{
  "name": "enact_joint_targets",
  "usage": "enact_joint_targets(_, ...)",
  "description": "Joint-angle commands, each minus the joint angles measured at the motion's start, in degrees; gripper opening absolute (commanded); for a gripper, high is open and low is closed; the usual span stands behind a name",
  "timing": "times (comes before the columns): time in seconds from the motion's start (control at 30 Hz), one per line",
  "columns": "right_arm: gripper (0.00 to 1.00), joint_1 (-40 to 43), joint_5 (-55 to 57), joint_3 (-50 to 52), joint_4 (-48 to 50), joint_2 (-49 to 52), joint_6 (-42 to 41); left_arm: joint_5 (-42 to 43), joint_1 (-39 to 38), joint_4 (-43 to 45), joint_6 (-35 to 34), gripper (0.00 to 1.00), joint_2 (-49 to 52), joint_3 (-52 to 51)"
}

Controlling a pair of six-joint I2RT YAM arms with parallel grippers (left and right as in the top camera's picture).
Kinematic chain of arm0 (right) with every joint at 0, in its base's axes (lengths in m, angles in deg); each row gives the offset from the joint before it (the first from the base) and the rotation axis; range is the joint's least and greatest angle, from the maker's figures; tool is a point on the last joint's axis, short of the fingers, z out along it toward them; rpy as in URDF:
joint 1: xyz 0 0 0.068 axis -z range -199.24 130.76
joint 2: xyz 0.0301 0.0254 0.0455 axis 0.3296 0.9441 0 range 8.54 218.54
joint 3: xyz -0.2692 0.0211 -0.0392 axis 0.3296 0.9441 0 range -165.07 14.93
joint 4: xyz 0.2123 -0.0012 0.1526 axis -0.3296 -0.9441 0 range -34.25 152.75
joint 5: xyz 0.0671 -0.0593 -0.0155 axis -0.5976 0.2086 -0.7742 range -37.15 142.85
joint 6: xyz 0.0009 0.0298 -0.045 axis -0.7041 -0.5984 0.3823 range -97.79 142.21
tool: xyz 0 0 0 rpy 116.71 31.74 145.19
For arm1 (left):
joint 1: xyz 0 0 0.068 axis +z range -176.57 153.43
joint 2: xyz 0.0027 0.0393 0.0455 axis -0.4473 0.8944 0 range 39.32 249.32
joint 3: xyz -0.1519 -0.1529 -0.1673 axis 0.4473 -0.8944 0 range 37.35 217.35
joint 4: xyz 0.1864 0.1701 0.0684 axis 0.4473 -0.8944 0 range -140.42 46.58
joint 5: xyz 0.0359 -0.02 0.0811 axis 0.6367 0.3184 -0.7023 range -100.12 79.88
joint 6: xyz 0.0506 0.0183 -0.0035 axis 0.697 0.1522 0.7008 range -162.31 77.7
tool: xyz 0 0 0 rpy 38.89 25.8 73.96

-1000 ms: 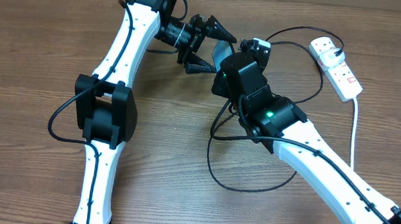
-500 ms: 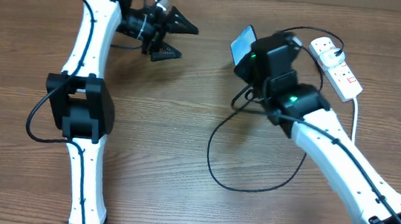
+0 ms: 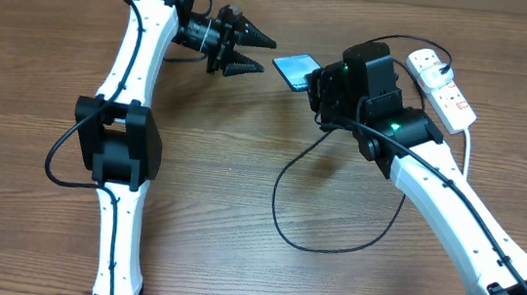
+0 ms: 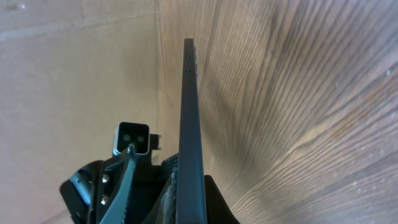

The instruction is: Plug charger to phone and switch on socket

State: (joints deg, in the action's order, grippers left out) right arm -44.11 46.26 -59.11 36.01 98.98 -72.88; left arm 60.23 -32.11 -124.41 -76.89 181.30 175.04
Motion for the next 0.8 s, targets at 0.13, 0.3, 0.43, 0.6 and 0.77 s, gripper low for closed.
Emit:
enact_joint_targets(0.13,0.04,-1.49,-0.9,-2.54,1.05,-0.87,-13.53,1.29,-1.6,0.68,-9.44,0.51,-2.49,1.27)
enact_joint_targets(0.3,0.04,-2.86,1.84,-2.54,3.52,-0.87,-14.25,1.27,-2.69,0.66,-10.86,0.54,-2.49,1.27)
enact_joint_targets(0.43,0.04,-3.76,2.01,-2.54,4.52,-0.87,-14.25,1.25,-3.26,0.68,-12.02,0.53,-2.49,1.27)
enact_joint_targets(0.6,0.04,-4.07,2.01,-2.54,4.57,-0.87,-14.27,1.22,-3.28,0.68,-13.09,0.52,-2.49,1.27)
enact_joint_targets(0.77,0.04,-4.74,2.14,-2.54,4.59,-0.81,-16.44,1.27,-3.28,0.66,-13.7,0.49,-2.49,1.27)
